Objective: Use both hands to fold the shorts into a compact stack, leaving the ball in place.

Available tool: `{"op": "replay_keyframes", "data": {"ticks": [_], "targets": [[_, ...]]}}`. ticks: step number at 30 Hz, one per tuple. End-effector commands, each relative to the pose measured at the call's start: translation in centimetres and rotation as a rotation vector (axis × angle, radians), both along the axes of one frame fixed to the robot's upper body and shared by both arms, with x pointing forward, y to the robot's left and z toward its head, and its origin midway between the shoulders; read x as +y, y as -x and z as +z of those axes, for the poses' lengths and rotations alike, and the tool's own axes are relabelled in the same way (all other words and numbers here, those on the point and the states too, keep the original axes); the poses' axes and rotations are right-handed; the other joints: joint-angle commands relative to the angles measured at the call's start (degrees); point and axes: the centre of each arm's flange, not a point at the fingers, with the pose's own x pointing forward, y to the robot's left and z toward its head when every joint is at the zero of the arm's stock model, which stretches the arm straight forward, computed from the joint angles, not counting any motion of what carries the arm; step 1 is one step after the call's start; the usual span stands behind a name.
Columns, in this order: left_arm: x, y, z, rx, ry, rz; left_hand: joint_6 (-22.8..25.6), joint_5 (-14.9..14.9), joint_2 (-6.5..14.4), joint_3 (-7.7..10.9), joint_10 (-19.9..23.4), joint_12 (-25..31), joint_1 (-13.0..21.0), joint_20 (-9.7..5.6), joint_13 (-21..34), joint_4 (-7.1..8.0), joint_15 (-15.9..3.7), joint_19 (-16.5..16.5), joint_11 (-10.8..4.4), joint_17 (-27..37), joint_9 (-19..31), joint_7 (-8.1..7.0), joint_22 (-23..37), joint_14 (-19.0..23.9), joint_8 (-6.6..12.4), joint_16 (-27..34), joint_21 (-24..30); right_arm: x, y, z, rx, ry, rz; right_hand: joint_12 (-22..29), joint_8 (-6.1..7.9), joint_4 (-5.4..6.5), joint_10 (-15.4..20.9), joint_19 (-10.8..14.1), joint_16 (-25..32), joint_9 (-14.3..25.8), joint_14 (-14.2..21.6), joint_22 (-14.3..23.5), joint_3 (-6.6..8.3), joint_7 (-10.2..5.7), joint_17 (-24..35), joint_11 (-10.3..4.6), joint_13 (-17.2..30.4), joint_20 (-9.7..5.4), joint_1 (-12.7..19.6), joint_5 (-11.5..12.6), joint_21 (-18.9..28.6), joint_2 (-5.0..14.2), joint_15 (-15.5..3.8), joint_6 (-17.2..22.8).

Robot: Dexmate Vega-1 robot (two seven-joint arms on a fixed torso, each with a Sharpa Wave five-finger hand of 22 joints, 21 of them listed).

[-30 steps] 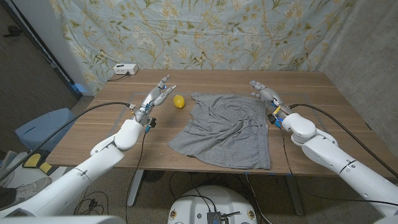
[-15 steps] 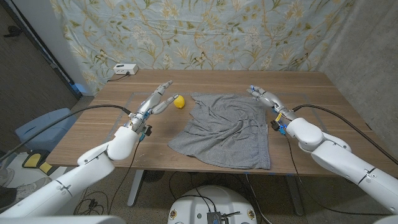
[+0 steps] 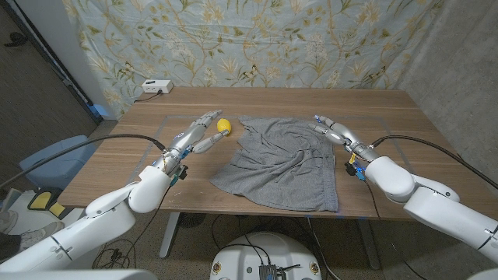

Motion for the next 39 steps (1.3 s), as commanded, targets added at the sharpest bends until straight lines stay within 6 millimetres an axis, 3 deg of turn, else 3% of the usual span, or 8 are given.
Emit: {"op": "replay_keyframes", "data": {"ticks": [1, 21, 23, 24, 28, 31, 32, 39], "targets": [[-0.8, 1.7, -1.3, 0.016, -0.094, 0.046, 0.4, -0.1, -0.2, 0.07, 0.4, -0.3, 0.8, 0.07, 0.1, -0.94, -0.04, 0.3, -0.35, 0.1, 0.2, -0.25, 0.3, 0.6, -0.20, 0.0, -0.6, 0.8, 3.5, -1.9, 0.020, 0.080, -0.040, 0.3, 0.23, -0.15, 0.3, 0.4, 0.6, 0.2, 0.3, 0.3, 0.43, 0.09, 0.2, 0.30, 0.1, 0.00, 0.8, 0.0, 0.2, -0.11, -0.05, 0.3], [-0.5, 4.9, -4.2, 0.099, -0.119, 0.087, 0.7, -0.2, -0.5, -0.13, 0.7, -0.7, 1.3, 0.43, 0.1, -2.19, -0.33, 0.8, 0.04, 0.1, 0.2, -0.39, 0.3, 1.0, -0.36, -0.3, -1.4, 1.9, 7.4, -4.4, 0.068, 0.161, -0.086, 0.2, 0.19, -0.40, 0.8, 0.8, 0.6, 0.2, 0.7, 0.3, 0.61, 0.10, 0.2, 0.20, 0.1, -0.06, 1.1, -0.2, 0.2, -0.13, -0.28, 0.6], [-0.4, 5.1, -4.7, 0.113, -0.122, 0.091, 0.7, -0.2, -0.5, -0.14, 0.7, -0.7, 1.3, 0.45, 0.1, -2.26, -0.36, 0.8, 0.22, 0.1, 0.2, -0.49, 0.3, 1.0, -0.35, -0.3, -1.4, 2.0, 7.6, -4.7, 0.070, 0.165, -0.087, 0.2, 0.18, -0.50, 0.9, 0.8, 0.6, 0.2, 0.7, 0.3, 0.67, 0.06, 0.2, 0.23, 0.1, -0.07, 1.2, -0.2, 0.2, -0.16, -0.28, 0.7], [-0.4, 5.1, -4.9, 0.118, -0.123, 0.091, 0.6, -0.2, -0.6, -0.16, 0.5, -0.8, 1.5, 0.45, 0.1, -2.51, -0.31, 0.8, -0.94, 0.1, 0.2, -0.47, 0.3, 0.9, -0.39, -0.4, -1.6, 2.0, 7.7, -4.8, 0.074, 0.169, -0.087, 0.2, 0.18, -0.53, 0.9, 0.8, 0.6, 0.2, 0.8, 0.3, 0.69, 0.05, 0.2, 0.18, 0.1, -0.08, 1.3, -0.2, 0.2, -0.16, -0.27, 0.7], [-0.5, 5.2, -5.5, 0.137, -0.138, 0.096, 0.7, -0.2, -0.6, -0.16, 0.7, -0.8, 1.7, 0.45, 0.1, -2.81, -0.33, 0.9, 0.14, 0.1, 0.2, -0.45, 0.3, 0.9, -0.39, -0.4, -1.7, 2.3, 8.1, -5.2, 0.080, 0.193, -0.094, 0.2, 0.18, -0.68, 1.0, 0.9, 0.5, 0.2, 0.8, 0.3, 0.83, 0.03, 0.2, 0.25, 0.1, -0.08, 1.5, -0.2, 0.2, -0.12, -0.34, 0.8], [-0.6, 5.3, -5.9, 0.145, -0.152, 0.102, 0.7, -0.2, -0.7, -0.18, 0.6, -0.9, 2.0, 0.35, 0.1, -3.30, -0.44, 1.1, -1.00, 0.0, 0.2, -0.62, 0.3, 0.8, -0.39, -0.5, -1.9, 2.5, 8.5, -5.6, 0.086, 0.208, -0.096, 0.1, 0.07, -0.81, 1.0, 1.0, 0.5, 0.2, 0.9, 0.3, 0.90, 0.01, 0.1, 0.15, 0.1, -0.11, 1.6, -0.2, 0.2, -0.17, -0.38, 0.6], [-0.6, 5.3, -6.1, 0.153, -0.151, 0.098, 0.8, -0.2, -0.7, -0.20, 0.8, -0.8, 2.2, 0.31, 0.1, -3.50, -0.44, 1.1, 0.05, 0.0, 0.2, -0.63, 0.3, 0.9, -0.36, -0.4, -2.0, 2.5, 8.7, -5.9, 0.096, 0.214, -0.096, 0.1, 0.03, -0.81, 1.0, 1.0, 0.5, 0.2, 1.0, 0.3, 0.91, -0.04, 0.1, 0.21, 0.1, -0.07, 1.6, -0.2, 0.2, -0.16, -0.38, 0.5], [-0.6, 5.5, -6.5, 0.183, -0.178, 0.098, 1.0, -0.1, -0.7, -0.23, 0.8, -0.9, 2.8, -0.55, 0.1, -4.40, -0.77, 2.0, -0.99, 0.0, 0.2, -0.79, 0.3, 1.1, -0.36, -0.4, -2.1, 2.8, 9.4, -7.2, 0.118, 0.244, -0.115, 0.1, -0.07, -0.99, 1.1, 1.0, 0.5, 0.2, 1.1, 0.3, 1.03, -0.14, 0.1, 0.10, 0.1, -0.12, 1.9, -0.3, 0.2, -0.15, -0.54, 0.3]]}}
